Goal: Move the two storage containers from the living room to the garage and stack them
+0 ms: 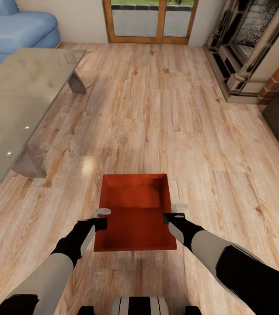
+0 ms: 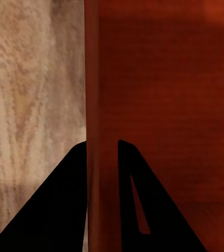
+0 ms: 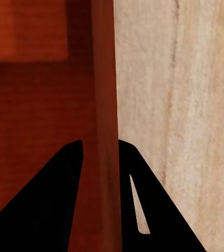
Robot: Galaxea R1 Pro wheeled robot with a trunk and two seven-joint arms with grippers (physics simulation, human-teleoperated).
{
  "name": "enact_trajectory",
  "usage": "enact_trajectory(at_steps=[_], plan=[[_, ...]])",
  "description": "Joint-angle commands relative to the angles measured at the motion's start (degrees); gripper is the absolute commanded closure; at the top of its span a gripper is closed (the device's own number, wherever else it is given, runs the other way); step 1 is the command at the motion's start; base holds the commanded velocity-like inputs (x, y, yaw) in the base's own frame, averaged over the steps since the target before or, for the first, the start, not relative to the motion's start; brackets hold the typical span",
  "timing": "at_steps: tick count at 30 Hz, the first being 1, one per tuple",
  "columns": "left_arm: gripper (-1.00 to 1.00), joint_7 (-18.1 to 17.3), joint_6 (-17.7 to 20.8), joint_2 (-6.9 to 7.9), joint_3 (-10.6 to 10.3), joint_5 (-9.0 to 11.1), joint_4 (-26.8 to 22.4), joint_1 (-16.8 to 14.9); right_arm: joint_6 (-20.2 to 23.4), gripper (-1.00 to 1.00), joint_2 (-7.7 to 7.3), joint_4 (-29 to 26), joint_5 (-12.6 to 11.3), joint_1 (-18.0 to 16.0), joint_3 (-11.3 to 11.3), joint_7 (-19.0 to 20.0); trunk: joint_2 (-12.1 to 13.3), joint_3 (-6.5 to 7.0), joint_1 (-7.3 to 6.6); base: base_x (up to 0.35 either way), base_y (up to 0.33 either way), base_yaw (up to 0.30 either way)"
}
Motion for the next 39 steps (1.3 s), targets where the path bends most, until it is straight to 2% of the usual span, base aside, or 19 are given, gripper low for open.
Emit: enact_trajectory(at_steps=[1, 25, 39], plan=[[1.00, 0.47, 1.17, 0.41, -0.46, 1.76, 0.06, 0.03, 0.16, 1.00, -0.57, -0.46, 0.60, -0.05, -0.13, 0.00, -0.01, -0.03, -0.01, 0.000, 0.000, 0.000], [1.00, 0.47, 1.50, 0.41, -0.39, 1.79, 0.20, 0.03, 0.18, 1.00, -0.52, -0.46, 0.67, -0.05, -0.05, -0.35, 9.61, 4.30, -5.28, 0.000, 0.000, 0.000], [1.00, 0.56, 1.50, 0.41, -0.39, 1.78, 0.22, 0.03, 0.16, 1.00, -0.56, -0.46, 0.60, -0.05, -0.05, -0.35, 15.23, 7.93, -8.35, 0.000, 0.000, 0.000]])
